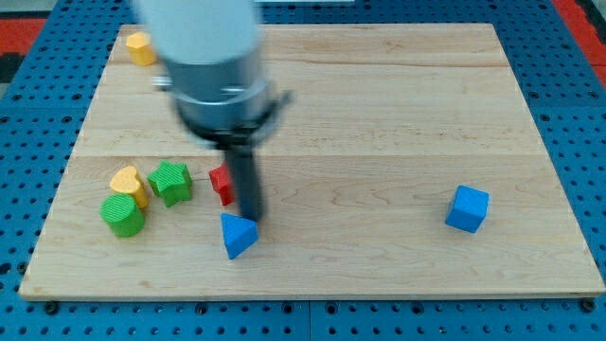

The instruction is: Drag the blue triangle close to the blue cube

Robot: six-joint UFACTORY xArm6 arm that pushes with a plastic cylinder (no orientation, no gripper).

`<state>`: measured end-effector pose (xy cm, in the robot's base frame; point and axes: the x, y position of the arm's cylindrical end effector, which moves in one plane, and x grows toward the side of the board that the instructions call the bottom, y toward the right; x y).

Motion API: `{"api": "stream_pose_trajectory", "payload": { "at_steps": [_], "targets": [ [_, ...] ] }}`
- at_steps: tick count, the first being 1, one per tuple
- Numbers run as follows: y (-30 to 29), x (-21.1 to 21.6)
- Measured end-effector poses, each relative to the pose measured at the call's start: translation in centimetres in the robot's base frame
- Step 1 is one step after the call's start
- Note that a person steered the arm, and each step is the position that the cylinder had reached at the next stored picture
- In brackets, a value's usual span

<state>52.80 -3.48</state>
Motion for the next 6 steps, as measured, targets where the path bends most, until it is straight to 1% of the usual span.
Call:
{"api": "stream_pose_trajectory", "payload": {
  "at_steps": [1,2,3,4,5,6],
  "targets": [
    [-7.6,-0.6],
    [-11.0,-0.5],
    [-8.1,4.4],
    [3.5,2.2],
    [12.6,-1.3],
    [15.7,-1.9]
  ]
}}
